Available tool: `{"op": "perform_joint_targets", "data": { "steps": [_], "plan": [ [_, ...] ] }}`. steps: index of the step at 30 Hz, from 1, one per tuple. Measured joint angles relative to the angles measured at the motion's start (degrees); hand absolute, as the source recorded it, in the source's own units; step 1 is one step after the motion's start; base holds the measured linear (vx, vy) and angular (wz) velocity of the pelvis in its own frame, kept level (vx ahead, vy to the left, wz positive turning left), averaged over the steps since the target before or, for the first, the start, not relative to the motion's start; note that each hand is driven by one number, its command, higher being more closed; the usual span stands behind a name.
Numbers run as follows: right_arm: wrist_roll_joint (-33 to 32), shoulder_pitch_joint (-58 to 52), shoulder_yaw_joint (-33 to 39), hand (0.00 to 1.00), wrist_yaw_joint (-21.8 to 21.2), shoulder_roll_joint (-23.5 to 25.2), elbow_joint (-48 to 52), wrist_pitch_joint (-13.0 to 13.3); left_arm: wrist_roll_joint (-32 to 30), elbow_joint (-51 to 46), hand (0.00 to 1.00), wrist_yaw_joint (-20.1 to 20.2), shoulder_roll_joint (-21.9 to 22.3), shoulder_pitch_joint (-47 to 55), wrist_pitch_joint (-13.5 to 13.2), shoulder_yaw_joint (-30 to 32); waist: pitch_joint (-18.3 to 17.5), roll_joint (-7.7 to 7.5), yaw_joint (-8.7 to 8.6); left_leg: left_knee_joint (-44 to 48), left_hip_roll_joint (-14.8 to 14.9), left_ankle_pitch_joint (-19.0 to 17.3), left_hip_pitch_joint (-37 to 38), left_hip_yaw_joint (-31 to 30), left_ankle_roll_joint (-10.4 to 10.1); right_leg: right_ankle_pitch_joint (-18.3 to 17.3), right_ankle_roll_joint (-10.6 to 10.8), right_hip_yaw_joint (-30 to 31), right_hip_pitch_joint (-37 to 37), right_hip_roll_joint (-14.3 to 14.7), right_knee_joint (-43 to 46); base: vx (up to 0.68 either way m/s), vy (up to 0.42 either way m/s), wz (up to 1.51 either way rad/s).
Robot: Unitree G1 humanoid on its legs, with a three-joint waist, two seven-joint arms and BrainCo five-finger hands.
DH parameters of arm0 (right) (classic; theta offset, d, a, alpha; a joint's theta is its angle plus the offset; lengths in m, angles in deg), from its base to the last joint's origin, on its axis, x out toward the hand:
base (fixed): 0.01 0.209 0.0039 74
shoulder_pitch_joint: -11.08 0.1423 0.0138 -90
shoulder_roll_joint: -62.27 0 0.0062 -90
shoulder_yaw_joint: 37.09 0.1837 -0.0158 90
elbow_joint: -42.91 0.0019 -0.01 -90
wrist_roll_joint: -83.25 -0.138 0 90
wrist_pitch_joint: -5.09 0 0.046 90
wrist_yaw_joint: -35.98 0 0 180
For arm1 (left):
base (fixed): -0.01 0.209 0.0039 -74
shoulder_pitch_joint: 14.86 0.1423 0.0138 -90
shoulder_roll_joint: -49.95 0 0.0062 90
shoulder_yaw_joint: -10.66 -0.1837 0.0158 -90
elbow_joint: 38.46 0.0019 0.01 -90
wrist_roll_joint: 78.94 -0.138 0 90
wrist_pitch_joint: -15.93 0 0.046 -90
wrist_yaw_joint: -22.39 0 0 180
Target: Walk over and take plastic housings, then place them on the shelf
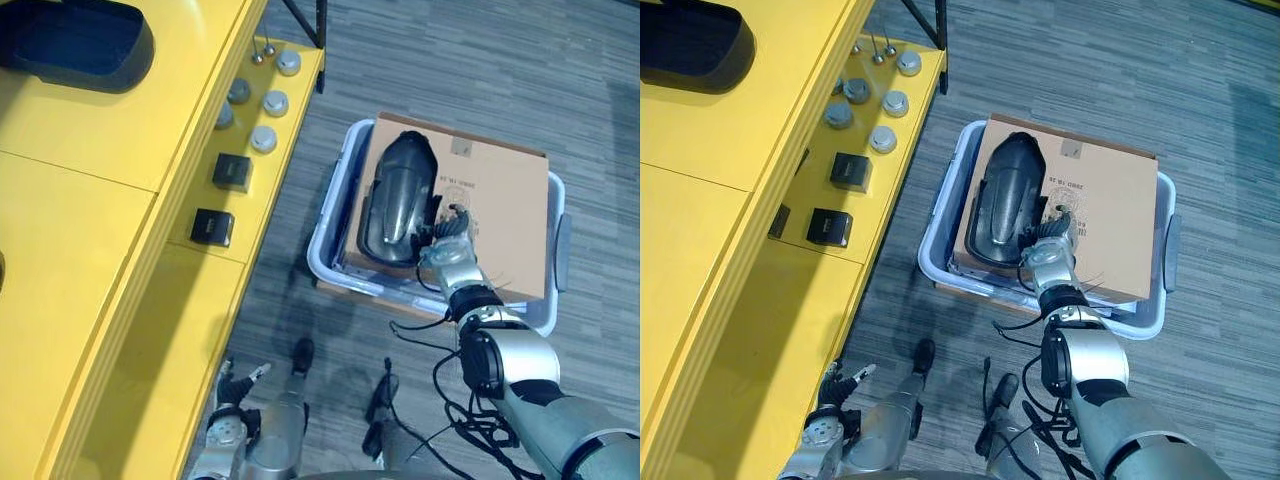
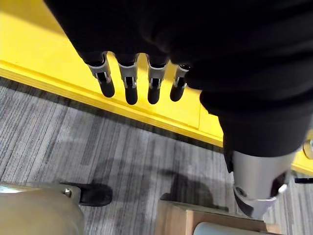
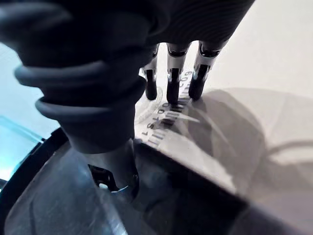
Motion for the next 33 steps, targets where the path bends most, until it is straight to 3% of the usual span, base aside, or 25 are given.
{"op": "perform_joint_targets", "data": {
  "steps": [7, 11, 19, 25, 30, 33],
  "plan": [
    [-2.4, 0.9, -0.1, 1.00, -2.1, 0.9, -1.7, 0.1, 0.2, 1.4, 0.00, 0.1, 0.1, 0.0, 0.2, -0.1, 0.3, 0.08, 1.14, 0.9, 0.7, -0.4, 0.1, 0.0, -0.6, -0.4, -0.6, 0.2, 0.3, 0.7, 0.1, -0.03, -0.004, -0.02],
    [-2.6, 0.4, 0.3, 1.00, -2.1, 1.8, -1.1, 0.1, 0.3, 2.0, 0.00, 0.3, 0.1, -0.1, 0.4, 0.0, 0.5, 0.05, 1.15, -0.1, 0.5, -0.7, 2.2, -0.2, -1.0, -1.2, -1.9, 0.1, 2.0, 0.9, 0.2, -0.02, 0.007, 0.00],
    [-3.7, -1.7, 0.2, 1.00, -2.2, 2.9, 2.2, 0.3, 0.3, 2.5, 0.00, 0.4, 0.0, -0.6, 1.0, 0.1, 0.7, -0.32, 1.13, -1.6, 0.3, 0.0, 4.0, -0.2, -0.8, -1.1, -1.6, 0.1, 3.2, 0.7, 0.0, 0.02, 0.002, 0.00],
    [-4.4, -10.2, -3.0, 1.00, -1.8, 5.0, 17.6, 1.1, 0.6, 0.6, 0.00, 0.1, 0.2, -0.3, 1.1, 0.1, 0.7, -0.37, -0.04, -2.5, 0.5, 0.0, 5.4, 0.2, -0.8, -1.1, -1.6, 0.6, 4.0, 0.7, -0.3, 0.03, 0.001, -0.03],
    [-3.5, -21.8, -5.0, 1.00, 0.2, 5.6, 33.8, 1.7, 1.0, -11.0, 0.00, -0.1, 1.4, 1.2, 0.7, -0.1, 0.5, -0.52, -0.78, -2.5, 0.7, -0.1, 6.0, 1.0, -0.8, -1.1, -1.5, 1.5, 4.1, 0.5, -0.3, -0.02, -0.002, -0.08],
    [-3.5, -25.0, -5.3, 1.00, 0.8, 5.8, 37.7, 2.1, 1.0, -16.2, 0.00, -0.1, 1.7, 1.9, 0.3, -0.6, -0.2, -0.52, -1.98, -2.5, 0.8, -0.1, 6.1, 0.9, -0.8, -1.2, -0.9, 1.5, 4.2, 0.5, -0.3, -0.02, -0.002, -0.01]
  ]
}}
